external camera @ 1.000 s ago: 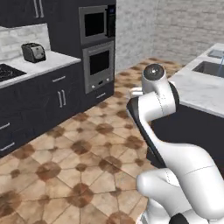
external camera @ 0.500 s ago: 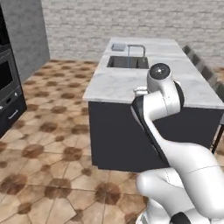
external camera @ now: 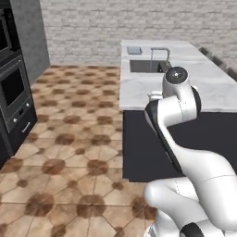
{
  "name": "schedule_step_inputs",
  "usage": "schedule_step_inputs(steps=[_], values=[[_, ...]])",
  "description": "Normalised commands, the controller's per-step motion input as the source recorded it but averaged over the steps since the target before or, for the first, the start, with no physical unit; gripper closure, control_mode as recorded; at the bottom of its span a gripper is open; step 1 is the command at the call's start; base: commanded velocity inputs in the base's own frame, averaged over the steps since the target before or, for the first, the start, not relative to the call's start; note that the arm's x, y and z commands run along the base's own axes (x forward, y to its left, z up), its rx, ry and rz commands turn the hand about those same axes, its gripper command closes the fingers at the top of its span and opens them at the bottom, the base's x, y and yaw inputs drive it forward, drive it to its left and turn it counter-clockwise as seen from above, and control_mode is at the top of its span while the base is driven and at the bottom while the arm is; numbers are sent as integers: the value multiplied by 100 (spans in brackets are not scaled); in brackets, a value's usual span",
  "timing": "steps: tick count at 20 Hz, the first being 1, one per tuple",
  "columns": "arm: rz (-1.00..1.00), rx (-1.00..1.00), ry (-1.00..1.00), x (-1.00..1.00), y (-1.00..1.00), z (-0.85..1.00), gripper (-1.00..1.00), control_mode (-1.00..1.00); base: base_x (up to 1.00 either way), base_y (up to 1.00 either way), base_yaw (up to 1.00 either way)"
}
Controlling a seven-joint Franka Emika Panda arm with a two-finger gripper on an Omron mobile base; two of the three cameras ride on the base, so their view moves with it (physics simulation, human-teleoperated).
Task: Take the fish out of the fridge, briefly rinse it in the sink, and place it on the tray next to the sink.
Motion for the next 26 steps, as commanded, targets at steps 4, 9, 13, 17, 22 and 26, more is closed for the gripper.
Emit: schedule_step_inputs(steps=[4,9,13,17,22,26], values=[[0,0,0,0,0,0,100,100,39,100,-39],[0,0,0,0,0,0,100,100,40,100,-55],[0,0,0,0,0,0,100,100,44,100,-49],[0,0,0,0,0,0,100,100,81,100,-44],[0,0,0,0,0,0,100,100,100,99,-28],[0,0,0,0,0,0,100,100,100,100,-32]])
